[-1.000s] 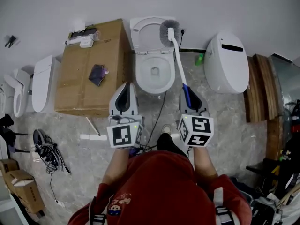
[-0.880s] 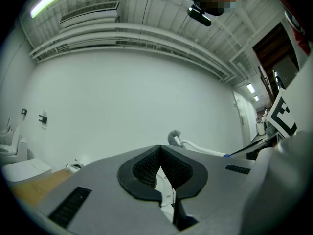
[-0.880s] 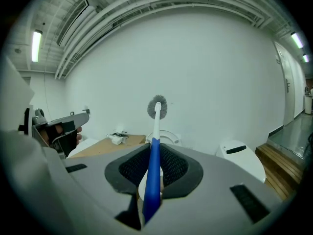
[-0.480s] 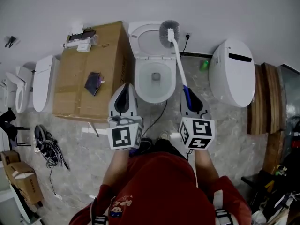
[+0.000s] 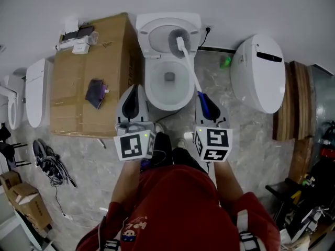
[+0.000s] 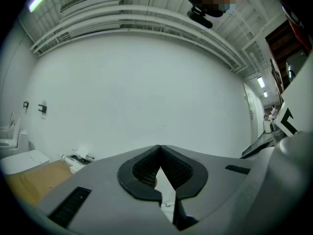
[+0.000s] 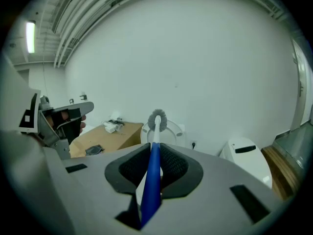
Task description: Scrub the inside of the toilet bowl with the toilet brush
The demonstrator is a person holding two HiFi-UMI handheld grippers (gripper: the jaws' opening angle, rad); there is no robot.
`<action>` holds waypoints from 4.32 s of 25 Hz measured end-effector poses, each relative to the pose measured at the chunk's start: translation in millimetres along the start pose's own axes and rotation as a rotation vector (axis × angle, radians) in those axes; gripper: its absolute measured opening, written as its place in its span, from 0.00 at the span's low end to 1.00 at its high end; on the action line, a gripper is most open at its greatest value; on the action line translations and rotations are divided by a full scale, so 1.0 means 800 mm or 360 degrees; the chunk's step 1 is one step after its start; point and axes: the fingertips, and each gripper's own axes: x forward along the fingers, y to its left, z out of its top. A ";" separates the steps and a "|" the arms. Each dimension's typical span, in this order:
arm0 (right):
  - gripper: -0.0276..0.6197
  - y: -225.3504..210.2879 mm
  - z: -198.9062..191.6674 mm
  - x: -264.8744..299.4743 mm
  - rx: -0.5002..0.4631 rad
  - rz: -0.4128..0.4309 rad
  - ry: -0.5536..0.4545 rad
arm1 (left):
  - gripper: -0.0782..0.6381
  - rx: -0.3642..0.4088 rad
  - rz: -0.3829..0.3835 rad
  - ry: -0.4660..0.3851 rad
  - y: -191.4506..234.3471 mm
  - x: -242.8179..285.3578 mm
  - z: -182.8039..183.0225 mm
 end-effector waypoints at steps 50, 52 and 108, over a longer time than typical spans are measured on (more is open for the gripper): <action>0.14 -0.041 -0.473 0.356 0.0003 -0.0231 0.0689 | 0.13 -0.0143 -0.0184 0.0553 0.035 0.118 -0.547; 0.14 -0.044 -0.471 0.365 0.0009 -0.0236 0.0684 | 0.13 -0.0146 -0.0178 0.0562 0.037 0.121 -0.550; 0.14 0.121 -0.522 0.236 -0.0224 0.0406 0.0867 | 0.13 -0.0173 -0.0130 0.0600 0.048 0.062 -0.559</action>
